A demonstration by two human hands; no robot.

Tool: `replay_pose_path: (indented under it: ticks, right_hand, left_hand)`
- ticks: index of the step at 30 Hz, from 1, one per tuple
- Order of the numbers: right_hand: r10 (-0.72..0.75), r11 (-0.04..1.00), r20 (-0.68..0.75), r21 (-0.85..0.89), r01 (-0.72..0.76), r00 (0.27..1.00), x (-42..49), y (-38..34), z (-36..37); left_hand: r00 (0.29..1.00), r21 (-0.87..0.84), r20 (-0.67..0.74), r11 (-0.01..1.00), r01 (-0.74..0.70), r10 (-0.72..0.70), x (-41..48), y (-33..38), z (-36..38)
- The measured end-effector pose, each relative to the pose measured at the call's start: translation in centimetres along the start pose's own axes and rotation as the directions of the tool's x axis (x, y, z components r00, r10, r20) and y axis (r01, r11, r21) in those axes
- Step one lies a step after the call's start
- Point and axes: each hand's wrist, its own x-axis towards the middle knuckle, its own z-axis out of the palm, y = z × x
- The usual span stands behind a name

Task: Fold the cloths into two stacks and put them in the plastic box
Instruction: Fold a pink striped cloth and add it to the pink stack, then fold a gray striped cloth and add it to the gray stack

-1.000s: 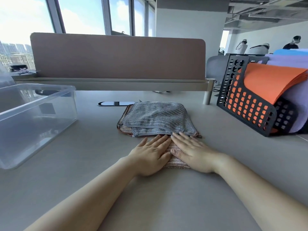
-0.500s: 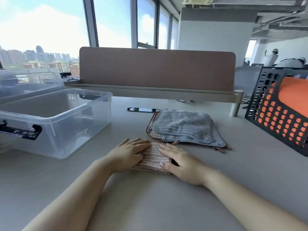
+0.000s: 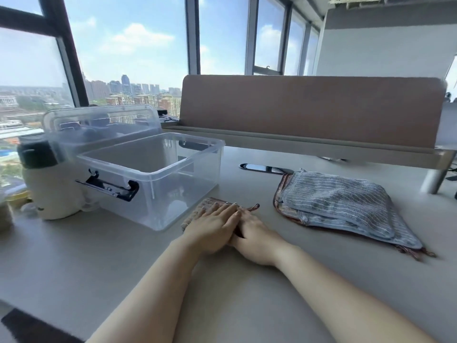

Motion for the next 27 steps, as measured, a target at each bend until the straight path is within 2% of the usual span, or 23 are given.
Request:
replay_pose_path:
  ticks: [4,6,9,17,20,24,27]
  right_hand:
    - [-0.001,0.979,-0.051,0.205,0.012,0.999,-0.3,0.1,-0.8]
    - [0.044,0.969,-0.069,0.244,-0.026,0.997,-0.6,0.5,-1.2]
    - [0.072,0.984,-0.109,0.17,-0.052,0.991,-0.8,1.3,-1.4]
    - [0.057,0.996,-0.1,0.069,-0.05,0.993,-2.4,1.6,-2.4]
    - [0.083,0.995,-0.124,0.06,-0.076,0.989,-4.0,2.7,-3.8]
    - [0.101,0.994,-0.256,0.056,-0.089,0.961,-7.1,5.2,-6.8]
    - [0.181,0.983,-0.395,0.04,-0.18,0.901,-10.3,8.3,-9.4]
  left_hand:
    - [0.996,0.153,0.081,0.987,-0.039,0.026,0.0,-1.5,0.2]
    - [0.995,0.177,0.087,0.984,0.022,-0.038,0.2,-2.2,-0.1]
    - [0.993,0.164,0.063,0.983,0.086,-0.097,0.1,-2.2,-0.5]
    - [0.993,0.202,0.043,0.975,0.097,-0.108,-0.1,-1.8,-0.6]
    - [0.997,0.195,-0.021,0.977,0.082,-0.08,0.2,-0.7,-1.0]
    - [0.995,0.196,-0.096,0.98,0.029,-0.011,0.8,3.1,-1.1]
    - [0.99,0.142,-0.142,0.989,0.036,-0.016,1.7,5.1,-0.4]
